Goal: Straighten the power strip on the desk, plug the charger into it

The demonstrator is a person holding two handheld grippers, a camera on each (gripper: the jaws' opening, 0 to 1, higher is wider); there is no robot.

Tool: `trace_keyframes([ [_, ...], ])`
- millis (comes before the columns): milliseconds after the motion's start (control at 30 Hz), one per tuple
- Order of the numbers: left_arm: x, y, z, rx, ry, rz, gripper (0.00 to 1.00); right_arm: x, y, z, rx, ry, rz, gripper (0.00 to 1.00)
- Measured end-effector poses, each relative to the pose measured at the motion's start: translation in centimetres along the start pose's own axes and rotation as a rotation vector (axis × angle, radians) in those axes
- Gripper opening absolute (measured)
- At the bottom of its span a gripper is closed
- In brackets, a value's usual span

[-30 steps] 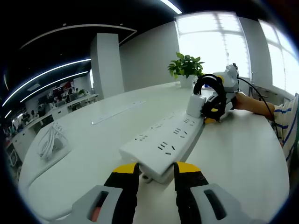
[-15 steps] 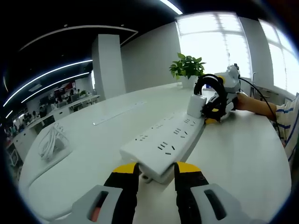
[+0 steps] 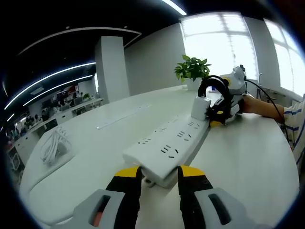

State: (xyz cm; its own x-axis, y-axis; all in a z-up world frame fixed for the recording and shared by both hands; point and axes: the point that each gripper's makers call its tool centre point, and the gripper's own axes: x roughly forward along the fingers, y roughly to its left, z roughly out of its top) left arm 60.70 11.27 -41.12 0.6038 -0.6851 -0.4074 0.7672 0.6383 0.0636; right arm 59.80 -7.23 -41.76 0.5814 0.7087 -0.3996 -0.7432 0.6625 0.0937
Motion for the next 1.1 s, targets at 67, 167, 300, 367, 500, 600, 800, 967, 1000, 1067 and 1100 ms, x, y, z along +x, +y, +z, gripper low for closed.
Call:
trace_keyframes([
  [67, 0.04, 0.05, 0.01, -0.001, 0.0, 0.001, 0.3, 0.02, -0.06, 0.01, 0.005, 0.0, 0.0, 0.12],
  [167, 0.13, 0.14, 0.04, -0.002, -0.002, 0.003, 0.3, 0.06, -0.1, 0.0, 0.009, -0.001, -0.003, 0.12],
  [300, 0.21, 0.24, 0.07, -0.003, -0.004, 0.005, 0.3, 0.11, -0.09, -0.02, 0.012, -0.002, -0.008, 0.11],
  [367, 0.24, 0.27, 0.08, -0.002, -0.005, 0.006, 0.3, 0.14, -0.09, -0.04, 0.014, -0.003, -0.008, 0.11],
  [500, 0.28, 0.29, 0.1, -0.002, -0.005, 0.006, 0.3, 0.14, -0.06, -0.08, 0.014, -0.004, -0.008, 0.11],
  [600, 0.29, 0.26, 0.1, -0.002, -0.005, 0.006, 0.3, 0.12, -0.15, -0.06, 0.016, -0.004, -0.008, 0.11],
  [800, 0.29, 0.2, 0.07, -0.004, -0.006, 0.007, 0.3, 0.08, -0.37, 0.02, 0.018, -0.005, -0.008, 0.11],
  [967, 0.3, 0.21, 0.08, -0.005, -0.007, 0.008, 0.3, 0.06, -0.36, 0.02, 0.024, -0.007, -0.009, 0.11],
  [1000, 0.3, 0.21, 0.08, -0.005, -0.008, 0.009, 0.3, 0.07, -0.34, 0.02, 0.024, -0.008, -0.01, 0.11],
  [1067, 0.3, 0.23, 0.09, -0.007, -0.009, 0.008, 0.3, 0.07, -0.25, -0.01, 0.026, -0.009, -0.01, 0.11],
  [1100, 0.3, 0.23, 0.09, -0.007, -0.009, 0.008, 0.3, 0.07, -0.23, -0.02, 0.027, -0.009, -0.01, 0.11],
])
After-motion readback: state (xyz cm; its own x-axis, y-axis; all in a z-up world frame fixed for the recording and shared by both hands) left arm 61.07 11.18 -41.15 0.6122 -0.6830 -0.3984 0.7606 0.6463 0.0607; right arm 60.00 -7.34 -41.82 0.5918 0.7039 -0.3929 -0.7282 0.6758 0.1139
